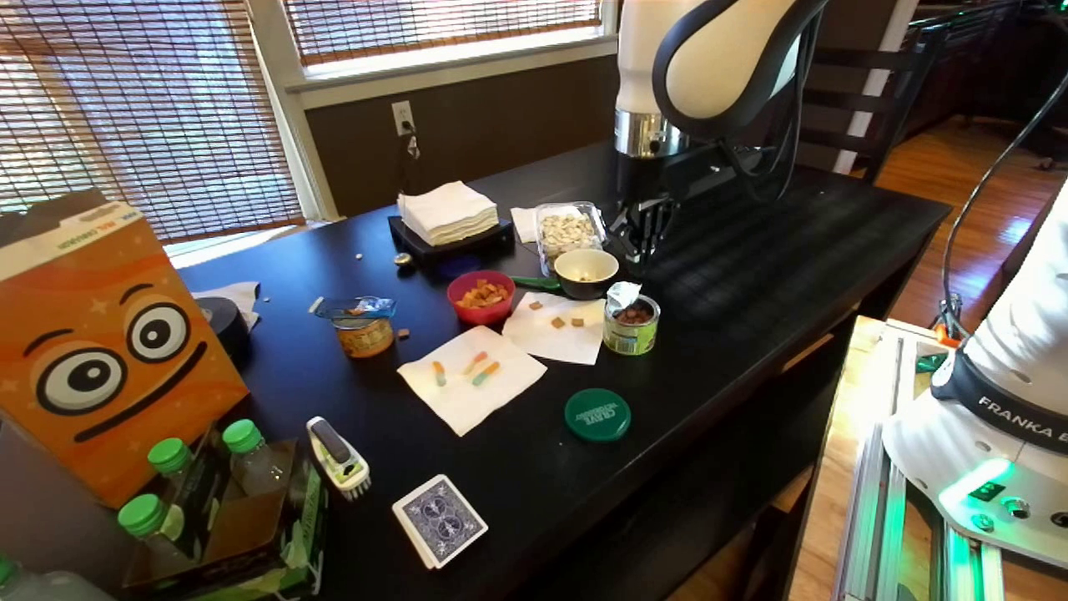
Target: Take some objects out of the yellow can and put them in the bowl.
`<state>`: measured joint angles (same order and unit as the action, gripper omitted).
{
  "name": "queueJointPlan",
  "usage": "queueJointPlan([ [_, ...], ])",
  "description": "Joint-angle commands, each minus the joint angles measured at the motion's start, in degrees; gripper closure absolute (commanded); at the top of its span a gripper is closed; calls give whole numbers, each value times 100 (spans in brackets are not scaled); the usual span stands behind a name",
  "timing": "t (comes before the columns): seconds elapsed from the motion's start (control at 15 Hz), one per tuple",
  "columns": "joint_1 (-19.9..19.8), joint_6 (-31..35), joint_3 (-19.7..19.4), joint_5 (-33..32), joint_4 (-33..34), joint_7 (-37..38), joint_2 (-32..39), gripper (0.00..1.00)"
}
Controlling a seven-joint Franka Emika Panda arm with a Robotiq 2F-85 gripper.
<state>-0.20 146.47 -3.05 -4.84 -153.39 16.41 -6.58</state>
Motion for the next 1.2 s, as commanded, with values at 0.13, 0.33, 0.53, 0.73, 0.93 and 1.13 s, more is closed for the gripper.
queueJointPlan([
  [0.13, -367, 1, 24, -341, 450, -180, -75, 98],
  [0.33, -474, 171, 2, -414, 866, -320, 250, 98],
  [0.53, -483, 294, -31, -363, 1236, -531, 609, 98],
  [0.73, -449, 354, -78, -267, 1538, -746, 990, 97],
  [0.93, -428, 340, -117, -282, 1769, -828, 1323, 73],
  [1.13, -407, 296, -155, -291, 1878, -834, 1456, 53],
])
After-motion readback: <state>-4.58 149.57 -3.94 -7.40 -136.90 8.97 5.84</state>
